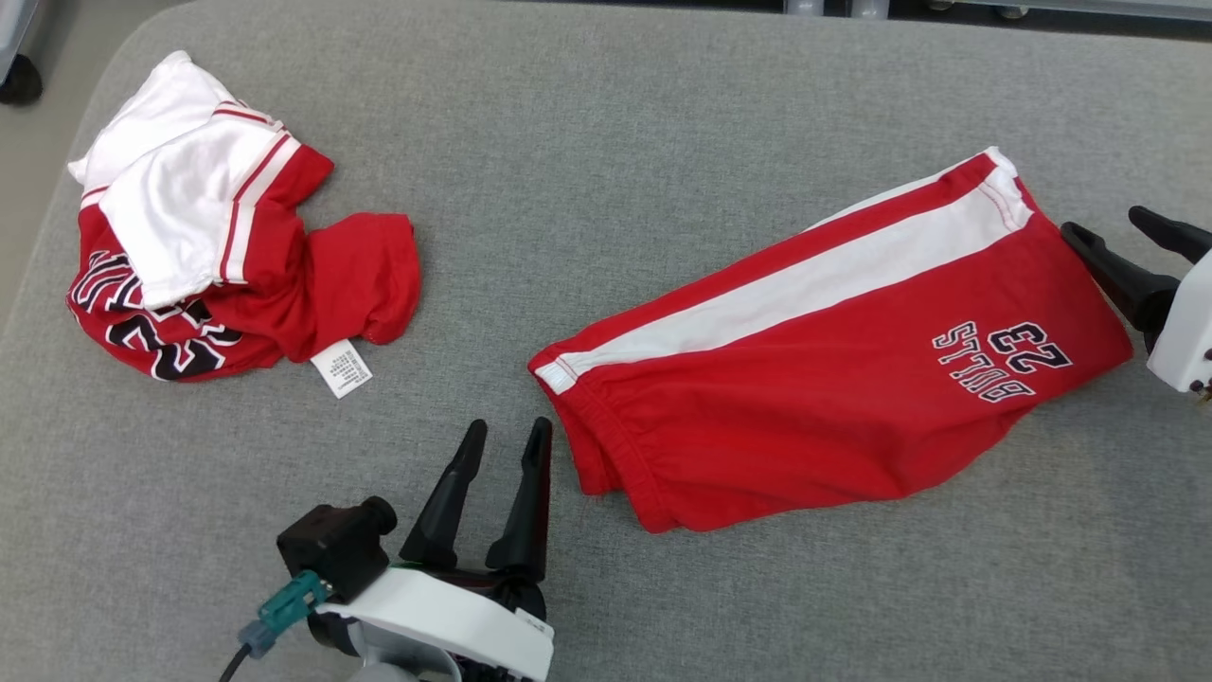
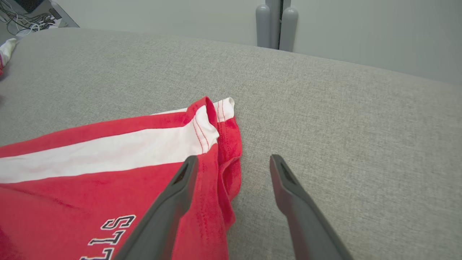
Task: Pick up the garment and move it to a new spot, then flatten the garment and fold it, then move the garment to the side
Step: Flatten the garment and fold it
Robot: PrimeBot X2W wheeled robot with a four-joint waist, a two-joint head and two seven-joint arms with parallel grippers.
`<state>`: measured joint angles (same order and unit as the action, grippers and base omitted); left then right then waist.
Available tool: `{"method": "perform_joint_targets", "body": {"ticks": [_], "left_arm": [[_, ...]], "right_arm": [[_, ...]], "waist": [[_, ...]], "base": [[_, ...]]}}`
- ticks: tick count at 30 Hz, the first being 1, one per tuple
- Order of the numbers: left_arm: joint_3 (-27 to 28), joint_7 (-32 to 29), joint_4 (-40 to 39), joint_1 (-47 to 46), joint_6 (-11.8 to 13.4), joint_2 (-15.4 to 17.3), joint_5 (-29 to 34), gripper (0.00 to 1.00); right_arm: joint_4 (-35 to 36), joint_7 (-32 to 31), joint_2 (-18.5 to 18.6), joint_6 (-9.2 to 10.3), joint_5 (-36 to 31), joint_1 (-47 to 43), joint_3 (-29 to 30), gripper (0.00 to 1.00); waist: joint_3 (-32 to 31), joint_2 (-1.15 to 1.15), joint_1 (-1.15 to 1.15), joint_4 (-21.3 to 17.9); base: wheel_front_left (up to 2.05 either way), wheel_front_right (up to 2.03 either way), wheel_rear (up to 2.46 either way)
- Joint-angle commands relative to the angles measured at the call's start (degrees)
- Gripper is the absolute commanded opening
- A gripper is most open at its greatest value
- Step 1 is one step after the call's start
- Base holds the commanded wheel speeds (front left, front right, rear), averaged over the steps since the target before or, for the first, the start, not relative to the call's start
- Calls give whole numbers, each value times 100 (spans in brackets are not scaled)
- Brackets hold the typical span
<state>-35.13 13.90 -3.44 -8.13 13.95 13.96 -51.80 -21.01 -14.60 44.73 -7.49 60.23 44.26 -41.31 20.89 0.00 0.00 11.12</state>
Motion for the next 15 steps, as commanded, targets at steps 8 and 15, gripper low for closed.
{"method": "perform_joint_targets", "body": {"ticks": [8, 15], "left_arm": [[-16, 127, 187, -86, -155, -427, 697, 100], [225, 134, 446, 16, -425, -675, 919, 100]], "right_arm": [[-367, -682, -368, -1, -789, 44, 301, 100], [-490, -1061, -766, -2, -1180, -174, 483, 0]], "waist": [[408, 0, 0, 434], [312, 0, 0, 412]], "base": [[0, 0, 0], [0, 0, 0]]}}
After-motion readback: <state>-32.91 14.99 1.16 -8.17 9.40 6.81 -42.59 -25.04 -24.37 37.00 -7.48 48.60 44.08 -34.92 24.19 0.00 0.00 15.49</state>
